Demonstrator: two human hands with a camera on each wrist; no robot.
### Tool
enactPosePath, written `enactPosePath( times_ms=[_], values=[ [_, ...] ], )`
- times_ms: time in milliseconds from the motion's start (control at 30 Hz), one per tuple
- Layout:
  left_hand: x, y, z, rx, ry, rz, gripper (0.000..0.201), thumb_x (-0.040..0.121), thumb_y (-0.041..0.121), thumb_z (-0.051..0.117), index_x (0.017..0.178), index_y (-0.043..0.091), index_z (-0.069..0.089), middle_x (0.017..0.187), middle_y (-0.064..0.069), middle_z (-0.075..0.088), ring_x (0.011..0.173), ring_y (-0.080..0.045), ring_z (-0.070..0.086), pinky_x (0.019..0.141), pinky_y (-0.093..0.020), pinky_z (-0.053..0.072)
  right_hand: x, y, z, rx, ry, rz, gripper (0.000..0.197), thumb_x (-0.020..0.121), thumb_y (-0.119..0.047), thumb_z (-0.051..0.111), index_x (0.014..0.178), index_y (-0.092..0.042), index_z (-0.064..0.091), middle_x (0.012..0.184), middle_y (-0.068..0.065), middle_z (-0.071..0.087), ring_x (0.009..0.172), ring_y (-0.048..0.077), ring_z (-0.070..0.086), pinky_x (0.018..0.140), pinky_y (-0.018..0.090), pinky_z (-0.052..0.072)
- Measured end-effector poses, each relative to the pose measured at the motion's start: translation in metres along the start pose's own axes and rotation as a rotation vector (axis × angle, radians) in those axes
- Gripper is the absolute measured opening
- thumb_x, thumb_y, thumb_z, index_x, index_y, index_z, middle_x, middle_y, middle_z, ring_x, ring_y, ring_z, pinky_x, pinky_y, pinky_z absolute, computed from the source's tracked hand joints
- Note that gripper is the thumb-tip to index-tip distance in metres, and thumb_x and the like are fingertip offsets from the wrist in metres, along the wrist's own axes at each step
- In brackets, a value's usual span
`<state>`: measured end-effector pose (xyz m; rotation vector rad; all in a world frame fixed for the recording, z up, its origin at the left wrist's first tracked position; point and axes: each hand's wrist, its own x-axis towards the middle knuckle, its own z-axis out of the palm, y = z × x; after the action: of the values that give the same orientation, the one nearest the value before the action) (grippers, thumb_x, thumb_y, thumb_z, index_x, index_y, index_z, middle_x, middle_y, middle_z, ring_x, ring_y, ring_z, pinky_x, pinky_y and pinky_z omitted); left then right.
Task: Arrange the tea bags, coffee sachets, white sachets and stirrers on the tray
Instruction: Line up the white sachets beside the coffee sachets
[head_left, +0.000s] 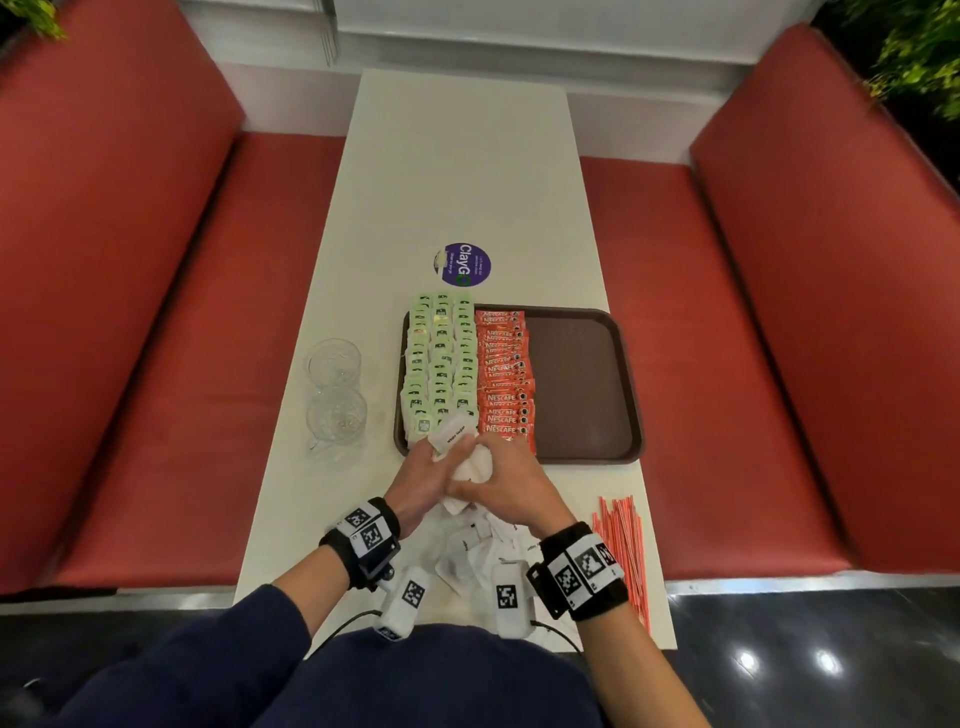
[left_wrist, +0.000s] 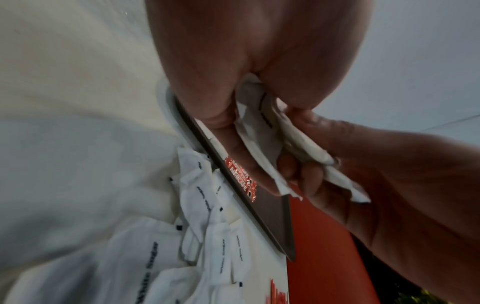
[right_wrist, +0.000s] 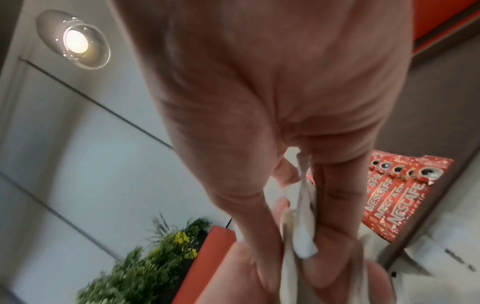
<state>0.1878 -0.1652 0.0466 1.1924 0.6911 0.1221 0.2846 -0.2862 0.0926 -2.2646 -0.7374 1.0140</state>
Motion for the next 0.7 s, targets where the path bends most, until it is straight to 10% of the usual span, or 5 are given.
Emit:
enactPosePath(
  times_ms=[167,400,567,700],
  values=[
    [-0.006,-0.001,-0.010,0.072,-0.005,0.024,0.028,0.111,0.033,0.061,0.133,0.020,0.073,0.121,-0.001,0.081,0.118,-0.024,0.076,0.102,-0.046,0.060,-0.017,0.003,0.002,0.179,-0.057,0.060,0.075,0.086,-0.031,0.092,0.151,-0.030,0.054,0.150,-0.005,0.059,0.136,0.017,0.055,0.112,0.041,0.050],
    [-0.018,0.009,0.005,0.011,-0.042,-0.003,0.039,0.098,0.046,0.078,0.130,0.022,0.074,0.120,-0.004,0.081,0.110,-0.025,0.077,0.093,-0.053,0.063,-0.030,0.003,0.009,0.252,0.209,0.117,0.061,0.080,-0.031,0.098,0.121,-0.018,0.054,0.116,-0.010,0.065,0.107,0.011,0.062,0.073,0.011,0.042],
    [-0.015,0.019,0.021,0.031,-0.028,0.021,0.032,0.090,0.033,0.087,0.118,0.021,0.077,0.109,-0.004,0.083,0.101,-0.027,0.080,0.077,-0.046,0.066,-0.027,0.012,-0.018,0.236,0.134,0.129,0.070,0.068,-0.040,0.104,0.115,-0.021,0.054,0.114,-0.009,0.067,0.103,0.007,0.064,0.075,0.023,0.052],
    [0.000,0.021,0.030,0.039,0.123,0.064,0.046,0.087,0.044,0.091,0.117,0.012,0.076,0.107,-0.007,0.083,0.106,-0.030,0.079,0.089,-0.047,0.065,-0.025,0.031,-0.057,0.569,-0.036,0.078,0.040,0.088,-0.017,0.092,0.117,-0.007,0.066,0.112,0.008,0.079,0.099,0.024,0.079,0.084,0.037,0.061]
  ],
)
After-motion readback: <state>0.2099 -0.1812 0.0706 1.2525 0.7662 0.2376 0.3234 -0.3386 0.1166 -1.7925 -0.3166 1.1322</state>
